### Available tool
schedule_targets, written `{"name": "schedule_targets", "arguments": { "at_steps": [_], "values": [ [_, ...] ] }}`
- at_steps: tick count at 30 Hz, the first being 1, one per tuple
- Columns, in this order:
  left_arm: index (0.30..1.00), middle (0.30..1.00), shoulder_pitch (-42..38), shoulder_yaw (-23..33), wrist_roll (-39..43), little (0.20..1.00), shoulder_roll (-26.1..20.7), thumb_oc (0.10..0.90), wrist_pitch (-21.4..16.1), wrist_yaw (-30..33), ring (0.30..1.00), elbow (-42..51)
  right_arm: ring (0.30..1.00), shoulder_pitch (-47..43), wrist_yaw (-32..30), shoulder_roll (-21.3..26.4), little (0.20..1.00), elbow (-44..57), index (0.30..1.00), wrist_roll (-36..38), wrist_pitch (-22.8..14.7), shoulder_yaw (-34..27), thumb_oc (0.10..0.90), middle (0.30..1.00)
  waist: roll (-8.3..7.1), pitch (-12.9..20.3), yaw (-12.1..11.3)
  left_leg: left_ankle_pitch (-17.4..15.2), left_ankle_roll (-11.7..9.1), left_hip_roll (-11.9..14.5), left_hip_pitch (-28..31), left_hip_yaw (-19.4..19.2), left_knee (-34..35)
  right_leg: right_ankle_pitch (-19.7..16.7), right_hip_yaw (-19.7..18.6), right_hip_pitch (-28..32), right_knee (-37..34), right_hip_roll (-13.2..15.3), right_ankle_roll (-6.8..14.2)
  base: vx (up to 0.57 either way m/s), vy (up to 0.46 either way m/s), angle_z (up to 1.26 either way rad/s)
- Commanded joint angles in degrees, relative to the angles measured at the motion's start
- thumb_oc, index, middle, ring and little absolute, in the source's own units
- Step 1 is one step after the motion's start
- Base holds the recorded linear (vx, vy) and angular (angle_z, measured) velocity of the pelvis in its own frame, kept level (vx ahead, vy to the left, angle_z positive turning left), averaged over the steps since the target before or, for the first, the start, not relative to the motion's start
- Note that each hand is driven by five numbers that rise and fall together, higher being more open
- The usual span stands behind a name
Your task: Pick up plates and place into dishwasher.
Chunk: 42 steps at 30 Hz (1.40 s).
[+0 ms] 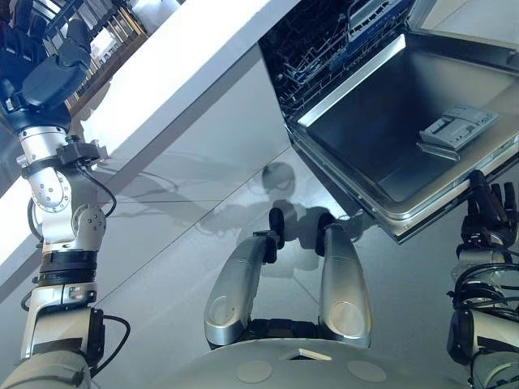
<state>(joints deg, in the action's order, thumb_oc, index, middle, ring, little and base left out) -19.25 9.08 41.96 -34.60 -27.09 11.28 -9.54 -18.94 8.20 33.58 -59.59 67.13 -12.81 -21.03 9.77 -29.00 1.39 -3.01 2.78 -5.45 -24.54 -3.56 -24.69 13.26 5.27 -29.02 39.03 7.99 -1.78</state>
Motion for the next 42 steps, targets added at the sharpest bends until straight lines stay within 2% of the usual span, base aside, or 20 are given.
{"name": "schedule_targets", "arguments": {
  "at_steps": [1, 6, 9, 12, 20, 26, 34, 37, 42],
  "values": [
    [0.900, 0.900, 1.70, -1.02, 0.94, 0.900, 3.24, 0.800, -1.65, 0.58, 0.900, 1.82, 0.900, -4.42, 8.58, 0.42, 0.900, 1.83, 0.900, 2.54, 5.47, 6.14, 0.800, 0.900, 2.57, 0.81, -1.74, -4.61, -1.91, -0.48, 0.43, 2.36, -2.46, 3.23, 2.00, -0.68, 2.45, -2.81, -1.90, 0.00, 0.000, 0.00],
    [0.900, 0.900, 2.23, 0.30, 0.98, 0.900, 2.34, 0.800, -2.68, -1.12, 0.900, 1.11, 0.900, -2.91, 26.85, -4.17, 0.900, 17.20, 0.900, 6.32, 10.70, 14.28, 0.800, 0.900, 0.77, 0.49, -2.25, -3.52, -1.79, 0.09, 0.57, 2.95, -0.67, 2.30, 2.64, -0.31, 0.72, -2.85, -1.48, -0.01, -0.022, -0.09],
    [0.900, 0.900, 1.08, 0.18, 1.03, 0.900, 1.31, 0.800, -3.56, -1.53, 0.900, -0.50, 0.900, -3.50, 31.97, -5.30, 0.900, 24.66, 0.900, 6.86, 12.79, 18.71, 0.800, 0.900, -0.86, 0.43, -2.70, -3.29, -1.69, 0.52, 0.71, 3.29, -0.01, 1.48, 3.37, 0.44, -0.88, -2.89, -0.97, 0.00, -0.060, -0.09],
    [0.900, 0.900, -0.31, -1.45, -0.59, 0.900, 1.51, 0.800, -4.49, -0.66, 0.900, -1.55, 0.900, -6.73, 30.21, -7.13, 0.900, 33.63, 0.900, 6.19, 14.16, 23.53, 0.800, 0.900, -2.52, 0.64, -3.31, -3.20, -1.70, 0.91, 1.17, 3.74, 0.58, 0.58, 3.93, 1.60, -2.77, -2.94, -0.51, 0.03, -0.027, -0.06],
    [0.900, 0.900, 0.81, -3.14, -1.41, 0.900, 2.61, 0.800, -4.08, -0.19, 0.900, -0.48, 0.900, -12.25, 27.95, -10.62, 0.900, 45.01, 0.900, 0.62, 15.25, 28.95, 0.800, 0.900, -3.05, 2.11, -5.11, -2.97, -1.12, 0.57, 4.34, 4.94, 2.67, 0.09, 4.61, 5.36, -5.67, -2.51, -0.35, 0.08, 0.073, -0.20],
    [0.900, 0.900, 1.13, -3.25, -1.78, 0.900, 3.07, 0.800, -4.36, -0.88, 0.900, -2.36, 0.900, -14.08, 24.55, -14.44, 0.900, 51.79, 0.900, -3.86, 13.47, 33.60, 0.800, 0.900, -4.43, 4.97, -6.80, -3.56, -0.56, -0.09, 8.18, 5.67, 4.29, -0.25, 5.84, 10.36, -9.21, -1.92, -0.18, 0.11, 0.104, -0.34],
    [0.900, 0.900, 4.12, -2.29, -2.36, 0.900, 3.92, 0.800, -4.22, -2.59, 0.900, -2.93, 0.900, -11.14, 17.78, -15.74, 0.900, 50.68, 0.900, -5.71, 10.34, 33.97, 0.800, 0.900, -5.82, 9.15, -8.22, -4.55, 0.31, -0.80, 13.00, 6.33, 6.21, -1.24, 6.92, 16.38, -13.81, -1.20, 0.43, 0.12, 0.088, 0.09],
    [0.900, 0.900, 5.76, -1.59, -2.28, 0.900, 4.30, 0.800, -4.24, -3.50, 0.900, -2.68, 0.900, -8.93, 14.89, -15.78, 0.900, 47.50, 0.900, -5.94, 8.32, 32.31, 0.800, 0.900, -6.37, 10.92, -8.43, -5.05, 0.70, -0.99, 14.91, 6.26, 7.34, -1.85, 6.94, 18.60, -16.21, -1.11, 0.99, 0.10, 0.084, 0.78],
    [0.900, 0.900, 9.05, -0.49, -2.30, 0.900, 5.73, 0.800, -4.51, -4.99, 0.900, -1.64, 0.900, -4.02, 13.99, -15.47, 0.900, 42.67, 0.900, -7.08, 7.44, 29.12, 0.800, 0.900, -6.80, 13.45, -8.52, -5.49, 1.14, -1.25, 18.04, 6.08, 9.98, -2.97, 6.72, 22.20, -20.81, -1.20, 2.12, 0.08, 0.081, 0.82]
  ]
}}
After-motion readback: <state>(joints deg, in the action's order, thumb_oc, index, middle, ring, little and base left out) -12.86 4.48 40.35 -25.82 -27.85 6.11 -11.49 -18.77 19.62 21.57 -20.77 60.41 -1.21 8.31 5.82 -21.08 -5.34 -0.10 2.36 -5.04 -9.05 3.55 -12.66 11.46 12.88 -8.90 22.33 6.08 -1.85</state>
